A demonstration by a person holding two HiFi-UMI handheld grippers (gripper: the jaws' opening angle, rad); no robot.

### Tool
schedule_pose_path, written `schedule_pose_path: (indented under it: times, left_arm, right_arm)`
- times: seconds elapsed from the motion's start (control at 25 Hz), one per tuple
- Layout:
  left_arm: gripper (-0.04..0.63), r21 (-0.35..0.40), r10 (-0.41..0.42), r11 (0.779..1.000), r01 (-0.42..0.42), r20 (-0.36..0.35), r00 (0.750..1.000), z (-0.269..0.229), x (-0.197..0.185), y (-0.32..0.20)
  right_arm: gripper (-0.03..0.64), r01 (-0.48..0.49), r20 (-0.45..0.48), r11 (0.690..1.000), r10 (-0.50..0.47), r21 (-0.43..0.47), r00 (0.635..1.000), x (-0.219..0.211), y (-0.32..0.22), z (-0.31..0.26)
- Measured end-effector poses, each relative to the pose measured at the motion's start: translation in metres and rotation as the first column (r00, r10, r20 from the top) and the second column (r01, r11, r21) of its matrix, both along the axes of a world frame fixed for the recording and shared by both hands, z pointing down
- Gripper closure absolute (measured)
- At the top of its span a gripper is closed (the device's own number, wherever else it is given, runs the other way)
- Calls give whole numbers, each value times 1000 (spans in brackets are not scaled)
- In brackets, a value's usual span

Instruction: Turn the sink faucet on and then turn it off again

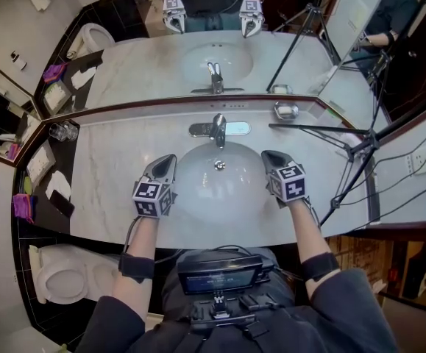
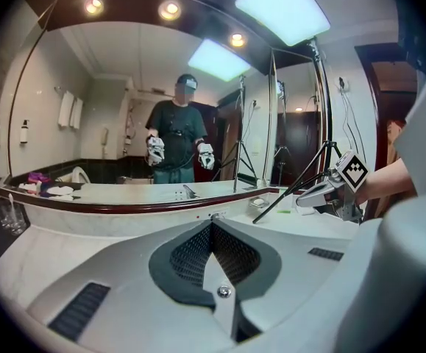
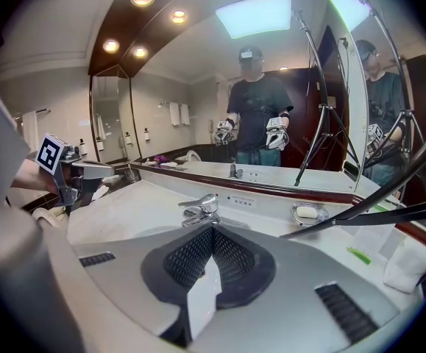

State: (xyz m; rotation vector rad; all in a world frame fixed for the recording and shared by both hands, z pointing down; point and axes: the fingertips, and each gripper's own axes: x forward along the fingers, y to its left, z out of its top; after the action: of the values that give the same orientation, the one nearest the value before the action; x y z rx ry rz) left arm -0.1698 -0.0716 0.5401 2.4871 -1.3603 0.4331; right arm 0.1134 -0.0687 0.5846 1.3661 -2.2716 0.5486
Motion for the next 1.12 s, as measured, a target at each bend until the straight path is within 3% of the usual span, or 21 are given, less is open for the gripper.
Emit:
schedule_pose_path:
  times: [0.4,0.56,0.68,0.84,0.96,1.12]
  left_arm:
    - [595,8,4,1000,-4,-1,1000,-6,3,2]
    - [595,16,3,1000,-4,15,1000,-5,3,0]
    - [595,20,-3,1000,3,22,1000,-4,5,-5]
    - [595,17,-10,1000,9,34,999,-1,6,-10]
    - [595,19,-16,1000,16,44,999,0,6,-13]
    - [595,22,-28,999,27,51,998,-2,3,-19]
  right_arm:
    - [598,7,-4,1000,-7,-1,1000,0,9,5]
    - [598,47,-87,998,-45,30,995,-4,8,7]
    - [592,134,-189,989,-119,68,975,-17,5,2]
    - [533,287,-383,950,-222,123,897,-34,-8,6]
    - [452,421,-510,898,-303,132,805,-51,-20,19]
    - [416,538,-622,834,-357,124,697,-74,-44,29]
